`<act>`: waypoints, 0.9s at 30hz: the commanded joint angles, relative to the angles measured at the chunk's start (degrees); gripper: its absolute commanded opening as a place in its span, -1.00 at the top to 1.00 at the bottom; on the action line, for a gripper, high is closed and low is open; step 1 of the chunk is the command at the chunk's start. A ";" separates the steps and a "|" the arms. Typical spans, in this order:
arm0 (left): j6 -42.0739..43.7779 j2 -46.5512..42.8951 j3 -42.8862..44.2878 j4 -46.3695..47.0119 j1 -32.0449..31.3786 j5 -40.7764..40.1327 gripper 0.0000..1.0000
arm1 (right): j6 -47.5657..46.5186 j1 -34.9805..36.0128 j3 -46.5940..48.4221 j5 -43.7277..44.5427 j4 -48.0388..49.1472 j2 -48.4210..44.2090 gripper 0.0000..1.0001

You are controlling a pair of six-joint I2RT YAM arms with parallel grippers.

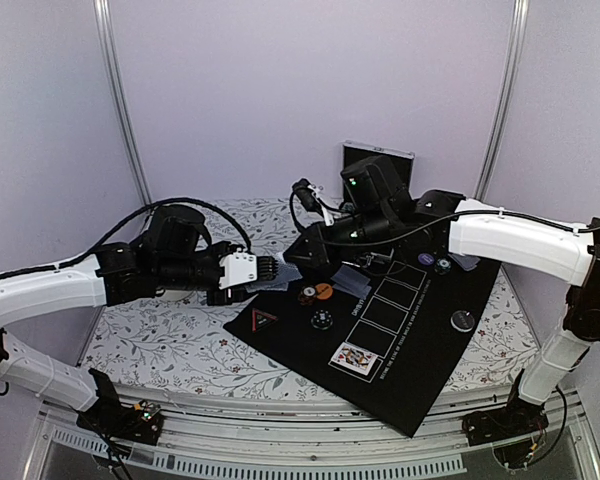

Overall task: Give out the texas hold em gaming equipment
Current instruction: Pick up the poker card from the face-down deck piles.

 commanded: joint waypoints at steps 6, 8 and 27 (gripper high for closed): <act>-0.40 -0.87 -0.57 0.96 -0.73 1.22 0.04 | 0.28 0.46 -0.67 0.50 3.90 -1.01 0.64; -0.43 -0.87 -0.65 1.02 -0.70 1.14 0.04 | 0.27 0.42 -1.08 1.26 3.20 -1.30 0.65; -0.40 -0.87 -0.56 0.88 -0.78 1.26 0.04 | -0.80 -0.17 -1.43 -3.29 4.63 -4.68 0.96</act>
